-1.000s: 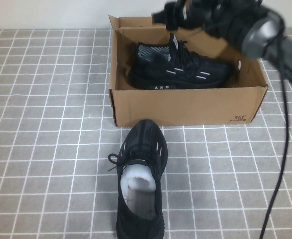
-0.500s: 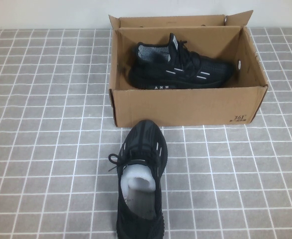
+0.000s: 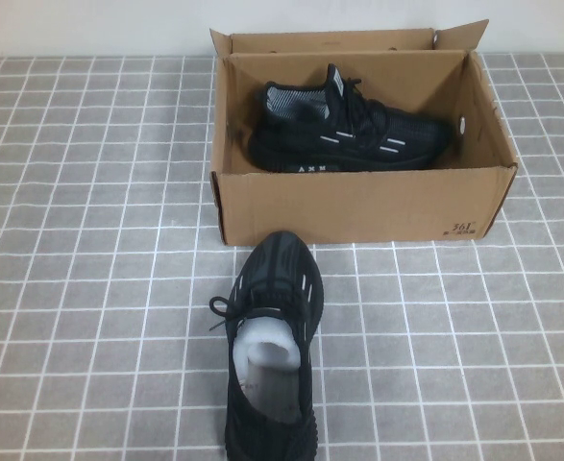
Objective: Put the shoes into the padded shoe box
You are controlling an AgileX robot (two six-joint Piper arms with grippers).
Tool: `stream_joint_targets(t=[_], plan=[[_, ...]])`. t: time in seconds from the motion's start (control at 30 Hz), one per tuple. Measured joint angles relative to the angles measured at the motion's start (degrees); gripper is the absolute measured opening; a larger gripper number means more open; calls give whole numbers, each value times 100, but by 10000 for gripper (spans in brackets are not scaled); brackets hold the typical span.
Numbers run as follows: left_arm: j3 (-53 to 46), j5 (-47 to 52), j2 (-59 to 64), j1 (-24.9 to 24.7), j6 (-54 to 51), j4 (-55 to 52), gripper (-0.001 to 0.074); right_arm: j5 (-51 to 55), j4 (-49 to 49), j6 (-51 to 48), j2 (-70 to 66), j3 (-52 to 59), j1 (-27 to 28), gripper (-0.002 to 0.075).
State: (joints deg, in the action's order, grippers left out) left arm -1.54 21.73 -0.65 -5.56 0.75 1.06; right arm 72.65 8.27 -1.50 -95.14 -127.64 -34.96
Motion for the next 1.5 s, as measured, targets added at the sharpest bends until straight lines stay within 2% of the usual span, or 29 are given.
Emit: stream_joint_targets(t=[0.27, 0.4, 0.67, 0.93, 1.23, 1.5], plan=[[0, 0, 0, 0, 0, 0, -4, 20, 574, 0, 356, 17, -748, -8], [0, 0, 0, 0, 0, 0, -4, 20, 663, 0, 646, 397, -905, -8], [0, 0, 0, 0, 0, 0, -4, 20, 642, 45, 1751, 2491, -907, -8], [0, 0, 0, 0, 0, 0, -4, 20, 804, 509, 2937, 4539, -907, -8], [0, 0, 0, 0, 0, 0, -4, -6, 2321, 507, 2930, 4809, -907, -8], [0, 0, 0, 0, 0, 0, -4, -28, 3076, 686, 2867, 4809, -907, -8]])
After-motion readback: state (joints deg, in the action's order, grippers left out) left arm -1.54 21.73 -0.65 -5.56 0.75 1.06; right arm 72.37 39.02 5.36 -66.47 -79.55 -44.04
